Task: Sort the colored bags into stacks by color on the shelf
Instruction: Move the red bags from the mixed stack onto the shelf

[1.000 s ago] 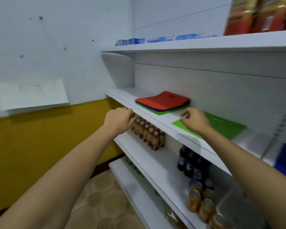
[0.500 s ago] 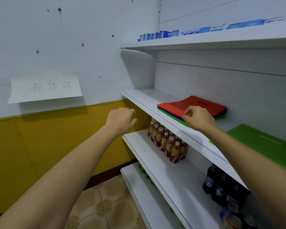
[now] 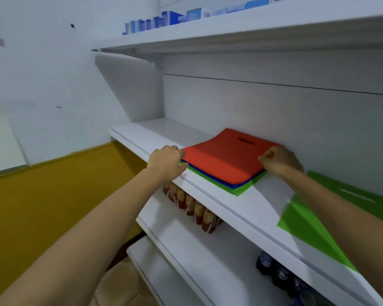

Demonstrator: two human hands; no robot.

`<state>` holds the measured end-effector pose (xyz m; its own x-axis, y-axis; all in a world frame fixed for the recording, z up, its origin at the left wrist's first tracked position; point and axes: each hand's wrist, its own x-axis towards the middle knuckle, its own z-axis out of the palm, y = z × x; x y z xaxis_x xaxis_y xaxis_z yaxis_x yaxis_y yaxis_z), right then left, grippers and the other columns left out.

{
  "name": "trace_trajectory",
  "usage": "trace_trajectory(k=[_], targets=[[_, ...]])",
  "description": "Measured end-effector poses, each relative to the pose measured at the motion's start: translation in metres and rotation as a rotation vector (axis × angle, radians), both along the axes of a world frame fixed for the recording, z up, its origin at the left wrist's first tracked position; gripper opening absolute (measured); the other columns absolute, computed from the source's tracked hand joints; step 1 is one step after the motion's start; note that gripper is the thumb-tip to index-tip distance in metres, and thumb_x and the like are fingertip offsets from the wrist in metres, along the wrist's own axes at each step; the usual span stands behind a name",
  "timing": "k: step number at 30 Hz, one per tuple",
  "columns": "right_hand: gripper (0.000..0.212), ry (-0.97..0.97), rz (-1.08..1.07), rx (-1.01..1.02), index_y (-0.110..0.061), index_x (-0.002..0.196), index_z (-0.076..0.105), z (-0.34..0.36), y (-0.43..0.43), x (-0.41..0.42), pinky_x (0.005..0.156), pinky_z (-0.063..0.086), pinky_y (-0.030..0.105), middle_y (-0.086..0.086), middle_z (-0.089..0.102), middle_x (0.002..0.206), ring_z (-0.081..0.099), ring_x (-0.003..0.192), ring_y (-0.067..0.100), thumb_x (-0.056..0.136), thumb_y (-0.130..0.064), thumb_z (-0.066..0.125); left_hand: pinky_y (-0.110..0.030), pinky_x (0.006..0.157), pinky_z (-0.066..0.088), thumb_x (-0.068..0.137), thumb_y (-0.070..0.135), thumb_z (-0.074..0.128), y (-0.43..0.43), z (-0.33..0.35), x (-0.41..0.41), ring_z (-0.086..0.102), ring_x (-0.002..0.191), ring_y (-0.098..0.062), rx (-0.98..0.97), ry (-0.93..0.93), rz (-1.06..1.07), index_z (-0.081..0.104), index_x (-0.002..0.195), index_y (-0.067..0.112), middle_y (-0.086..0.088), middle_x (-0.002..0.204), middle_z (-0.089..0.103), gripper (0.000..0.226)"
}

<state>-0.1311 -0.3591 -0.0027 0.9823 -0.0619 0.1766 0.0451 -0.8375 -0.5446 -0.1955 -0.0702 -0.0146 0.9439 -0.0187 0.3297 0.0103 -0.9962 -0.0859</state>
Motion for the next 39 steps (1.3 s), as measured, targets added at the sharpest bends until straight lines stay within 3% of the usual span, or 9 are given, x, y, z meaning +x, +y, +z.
trace_trajectory(k=[7,13,17,21,24,26,29,32,39], targets=[[0.032,0.04,-0.12,0.001,-0.019,0.091,0.069,-0.02,-0.007,0.023,0.086,0.047,0.034,0.01,0.069,0.108,0.063,0.105,0.029,0.087,-0.05,0.061,-0.041,0.087,0.048,0.1,0.031,0.035,-0.004,-0.008,0.085,0.055,0.107,-0.027,-0.124,0.059,-0.162,0.058,0.121,0.017,-0.007,0.118,0.06,0.034],[0.06,0.061,-0.288,0.046,-0.013,0.073,0.063,-0.032,0.011,0.03,0.073,0.051,0.033,0.005,0.069,0.075,0.066,0.077,0.025,0.076,-0.072,0.057,-0.039,0.083,0.047,0.101,0.039,0.035,-0.009,-0.022,0.152,0.06,0.099,-0.033,-0.237,0.21,-0.367,0.06,0.104,0.009,-0.016,0.108,0.065,0.039],[0.051,0.072,-0.405,0.121,-0.013,0.092,0.059,-0.038,0.025,0.034,0.083,0.049,0.036,0.006,0.065,0.096,0.061,0.093,0.026,0.076,-0.061,0.068,-0.037,0.087,0.047,0.1,0.038,0.04,-0.009,-0.02,0.184,0.058,0.105,-0.031,-0.341,0.18,-0.537,0.059,0.121,0.018,-0.013,0.116,0.064,0.035],[0.073,0.058,-0.561,0.287,-0.002,0.129,0.049,-0.039,0.033,0.034,0.095,0.045,0.037,0.017,0.055,0.13,0.054,0.117,0.032,0.073,-0.034,0.082,-0.034,0.091,0.046,0.098,0.034,0.046,-0.003,-0.021,0.21,0.056,0.114,-0.026,-0.437,0.214,-0.561,0.054,0.13,0.021,-0.007,0.127,0.061,0.035],[0.024,0.029,-0.593,0.474,-0.008,0.093,0.064,-0.042,0.041,0.031,0.066,0.049,0.029,0.017,0.063,0.106,0.061,0.079,0.021,0.078,-0.018,0.079,-0.033,0.091,0.045,0.096,0.035,0.051,0.0,-0.027,0.222,0.054,0.118,-0.026,-0.449,0.278,-0.565,0.049,0.134,0.016,-0.007,0.13,0.058,0.043],[0.016,-0.047,-0.606,0.522,-0.013,0.075,0.06,-0.044,0.047,0.031,0.056,0.044,0.026,0.014,0.064,0.094,0.056,0.066,0.016,0.082,-0.012,0.074,-0.034,0.093,0.045,0.094,0.038,0.054,-0.001,-0.03,0.229,0.054,0.119,-0.026,-0.463,0.307,-0.569,0.046,0.136,0.016,-0.007,0.131,0.058,0.048],[0.009,-0.21,-0.622,0.677,-0.005,0.093,0.064,-0.039,0.057,0.028,0.069,0.051,0.03,0.013,0.064,0.095,0.059,0.075,0.02,0.085,-0.007,0.069,-0.038,0.094,0.047,0.091,0.044,0.055,-0.005,-0.031,0.237,0.054,0.118,-0.028,-0.5,0.332,-0.553,0.043,0.137,0.017,-0.007,0.131,0.057,0.054],[0.02,-0.308,-0.63,0.849,-0.002,0.107,0.064,-0.029,0.065,0.022,0.063,0.054,0.024,0.008,0.064,0.093,0.06,0.073,0.017,0.088,-0.008,0.067,-0.042,0.096,0.046,0.091,0.047,0.054,-0.008,-0.032,0.238,0.049,0.122,-0.032,-0.582,0.312,-0.521,0.039,0.14,0.015,-0.011,0.131,0.055,0.06],[0.006,-0.427,-0.603,1.078,-0.016,0.088,0.066,-0.019,0.049,-0.002,0.056,0.056,0.02,0.001,0.068,0.084,0.067,0.061,0.008,0.087,-0.011,0.069,-0.028,0.097,0.041,0.093,0.033,0.061,-0.023,-0.025,0.224,0.051,0.124,-0.024,-1.096,0.366,-0.611,0.041,0.142,0.008,-0.003,0.134,0.052,0.058]])
